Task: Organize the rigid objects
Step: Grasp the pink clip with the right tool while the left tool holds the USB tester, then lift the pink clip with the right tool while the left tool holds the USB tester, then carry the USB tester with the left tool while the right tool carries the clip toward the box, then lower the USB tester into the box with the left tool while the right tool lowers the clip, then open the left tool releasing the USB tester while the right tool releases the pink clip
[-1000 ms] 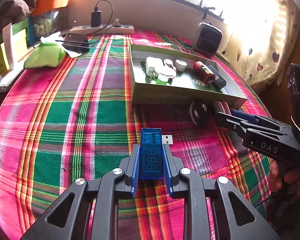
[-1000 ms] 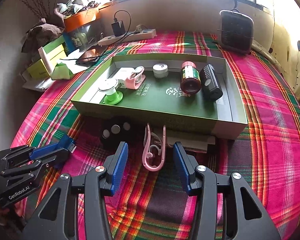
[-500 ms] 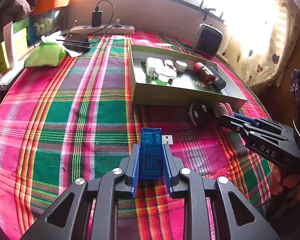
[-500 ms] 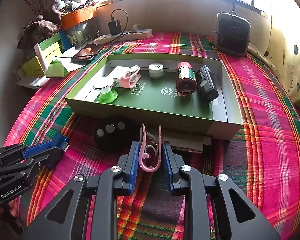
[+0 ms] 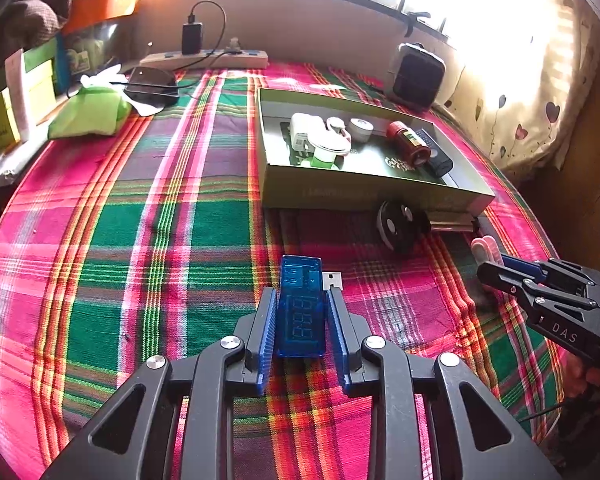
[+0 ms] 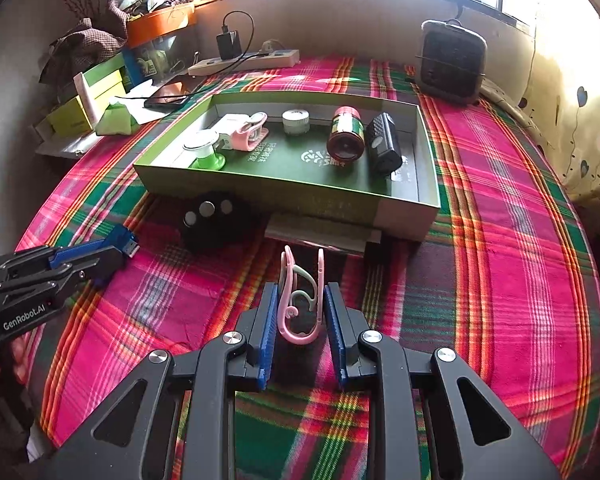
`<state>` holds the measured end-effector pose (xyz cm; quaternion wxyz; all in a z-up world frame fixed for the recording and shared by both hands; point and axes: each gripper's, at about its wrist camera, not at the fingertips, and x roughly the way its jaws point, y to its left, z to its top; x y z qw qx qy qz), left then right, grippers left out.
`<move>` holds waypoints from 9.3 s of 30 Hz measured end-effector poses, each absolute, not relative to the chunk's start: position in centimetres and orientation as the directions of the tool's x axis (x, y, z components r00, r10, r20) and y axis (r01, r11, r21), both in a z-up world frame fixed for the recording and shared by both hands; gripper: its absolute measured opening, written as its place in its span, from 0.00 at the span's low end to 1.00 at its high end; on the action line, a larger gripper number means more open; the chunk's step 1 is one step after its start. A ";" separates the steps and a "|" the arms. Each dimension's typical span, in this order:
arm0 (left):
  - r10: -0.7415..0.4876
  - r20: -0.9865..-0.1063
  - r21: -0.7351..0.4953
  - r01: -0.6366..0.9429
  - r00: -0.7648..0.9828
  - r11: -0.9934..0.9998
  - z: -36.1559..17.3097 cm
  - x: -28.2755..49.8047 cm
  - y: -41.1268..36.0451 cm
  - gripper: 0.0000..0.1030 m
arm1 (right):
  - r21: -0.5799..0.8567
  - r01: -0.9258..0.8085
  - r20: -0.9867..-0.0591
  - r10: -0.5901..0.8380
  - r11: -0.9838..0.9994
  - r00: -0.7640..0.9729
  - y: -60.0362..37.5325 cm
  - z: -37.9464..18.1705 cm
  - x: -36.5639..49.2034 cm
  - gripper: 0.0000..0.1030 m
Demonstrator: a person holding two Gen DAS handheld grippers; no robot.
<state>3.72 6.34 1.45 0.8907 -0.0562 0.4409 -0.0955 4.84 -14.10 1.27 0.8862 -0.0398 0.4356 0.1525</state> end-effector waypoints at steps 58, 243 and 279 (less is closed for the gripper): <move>-0.072 -0.780 -0.018 0.093 0.622 0.996 1.5 3.4 4.6 0.20 | 0.030 -0.234 -0.764 0.173 0.972 0.621 -16.2 0.4 4.1 0.24; -0.209 -0.816 -0.066 0.273 0.538 0.960 2.0 20.1 -4.6 0.21 | 0.058 -0.438 -0.822 0.292 0.897 0.488 -14.9 1.3 17.3 0.23; -0.214 -0.795 -0.084 0.247 0.568 0.965 4.1 18.3 -3.8 0.33 | 0.106 -0.395 -0.809 0.310 0.913 0.500 -15.5 2.0 16.6 0.37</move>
